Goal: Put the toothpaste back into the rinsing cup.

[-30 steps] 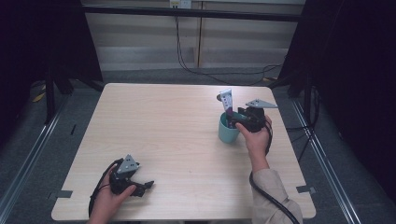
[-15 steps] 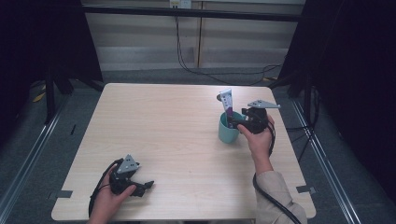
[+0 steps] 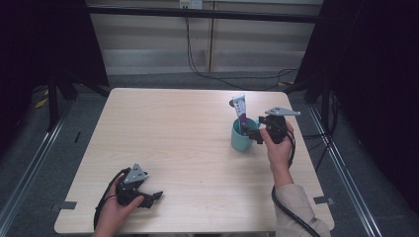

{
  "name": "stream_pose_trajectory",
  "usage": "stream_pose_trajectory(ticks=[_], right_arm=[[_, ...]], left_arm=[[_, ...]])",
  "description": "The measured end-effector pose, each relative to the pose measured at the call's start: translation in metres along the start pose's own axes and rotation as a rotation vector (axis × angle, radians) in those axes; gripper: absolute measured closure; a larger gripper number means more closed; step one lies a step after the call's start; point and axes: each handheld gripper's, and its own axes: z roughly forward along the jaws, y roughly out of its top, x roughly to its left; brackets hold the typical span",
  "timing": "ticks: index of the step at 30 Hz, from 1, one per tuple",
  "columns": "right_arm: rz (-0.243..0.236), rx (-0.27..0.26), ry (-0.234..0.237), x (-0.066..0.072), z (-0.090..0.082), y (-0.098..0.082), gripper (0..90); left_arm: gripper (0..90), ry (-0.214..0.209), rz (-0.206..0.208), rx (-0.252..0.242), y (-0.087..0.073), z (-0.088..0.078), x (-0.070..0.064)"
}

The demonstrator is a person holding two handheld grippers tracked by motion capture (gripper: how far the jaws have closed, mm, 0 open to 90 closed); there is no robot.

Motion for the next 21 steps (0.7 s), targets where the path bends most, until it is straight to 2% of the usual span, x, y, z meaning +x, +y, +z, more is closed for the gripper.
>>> stream_pose_trajectory(ticks=[9, 21], right_arm=[[-0.014, 0.019, 0.015, 0.001, -0.006, -0.005, 15.5], [-0.073, 0.055, 0.058, 0.016, -0.011, -0.009, 15.7]], left_arm=[[9.8, 0.000, -0.003, -0.002, 0.000, 0.000, 0.000], [9.8, -0.002, -0.003, -0.004, 0.000, 0.000, 0.000]])
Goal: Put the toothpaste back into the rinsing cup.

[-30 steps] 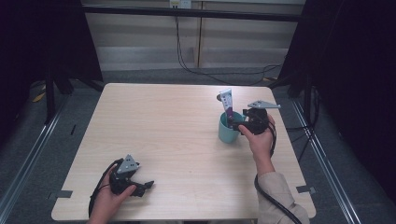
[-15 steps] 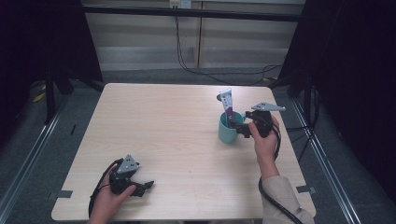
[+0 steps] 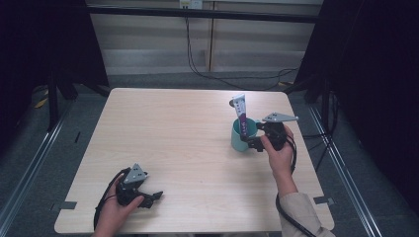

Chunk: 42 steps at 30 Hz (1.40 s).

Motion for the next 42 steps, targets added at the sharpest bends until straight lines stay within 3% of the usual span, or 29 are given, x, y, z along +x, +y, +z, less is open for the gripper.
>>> stream_pose_trajectory(ticks=[5, 22, 42], right_arm=[[-0.019, 0.011, 0.012, 0.005, -0.002, -0.001, 15.6], [-0.018, 0.028, 0.042, 0.011, -0.013, -0.016, 15.6], [-0.012, 0.056, 0.045, 0.006, -0.031, -0.041, 15.6]], left_arm=[[9.8, 0.000, 0.001, 0.001, 0.000, 0.000, 0.000], [9.8, 0.002, 0.000, 0.002, 0.000, 0.000, 0.000], [9.8, 0.000, 0.000, 0.000, 0.000, 0.000, 0.000]])
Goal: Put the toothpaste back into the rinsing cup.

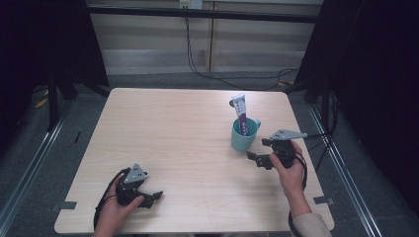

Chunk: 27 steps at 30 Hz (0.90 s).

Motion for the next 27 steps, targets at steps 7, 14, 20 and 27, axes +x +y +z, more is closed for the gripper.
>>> stream_pose_trajectory(ticks=[7, 14, 20, 27], right_arm=[[0.008, 0.000, 0.005, -0.002, -0.007, -0.010, 15.8], [-0.009, 0.029, -0.008, -0.002, -0.009, -0.021, 16.1], [-0.003, 0.038, -0.012, -0.002, -0.011, -0.030, 16.1], [0.001, 0.043, -0.015, -0.003, -0.014, -0.041, 16.4]], left_arm=[[9.8, -0.001, 0.000, -0.001, 0.000, 0.000, 0.000], [9.8, -0.001, 0.000, -0.002, 0.000, 0.000, 0.000], [9.8, -0.001, 0.000, -0.001, 0.000, 0.000, 0.000], [9.8, -0.001, 0.000, -0.001, 0.000, 0.000, 0.000]])
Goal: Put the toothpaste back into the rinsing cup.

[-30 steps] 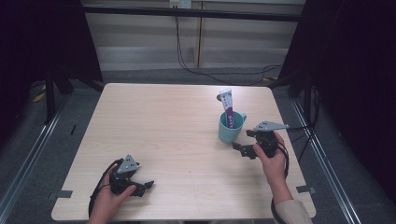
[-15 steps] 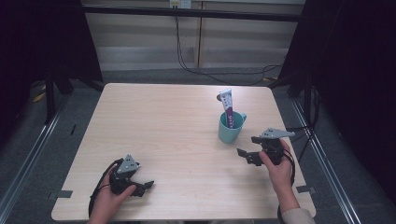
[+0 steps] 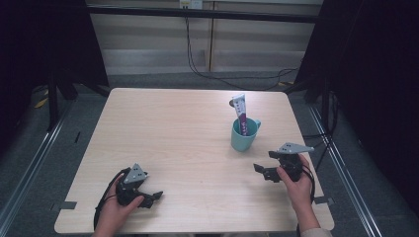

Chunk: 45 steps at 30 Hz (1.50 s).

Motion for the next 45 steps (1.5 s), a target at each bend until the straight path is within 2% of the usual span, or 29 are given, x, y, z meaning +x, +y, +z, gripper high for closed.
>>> stream_pose_trajectory(ticks=[3, 25, 30, 45], right_arm=[[-0.017, 0.027, -0.010, 0.001, 0.001, -0.005, 16.5], [-0.051, 0.091, -0.005, 0.006, -0.001, -0.033, 17.1], [-0.043, 0.097, -0.003, 0.005, 0.000, -0.038, 17.1], [-0.058, 0.116, -0.024, 0.004, -0.001, -0.050, 18.1]], left_arm=[[9.8, 0.000, 0.000, 0.000, 0.000, 0.000, 0.000], [9.9, 0.000, -0.001, 0.000, 0.000, 0.000, 0.000], [9.8, 0.002, -0.001, 0.001, 0.000, 0.000, 0.000], [9.8, 0.004, 0.001, 0.003, 0.000, 0.000, 0.000]])
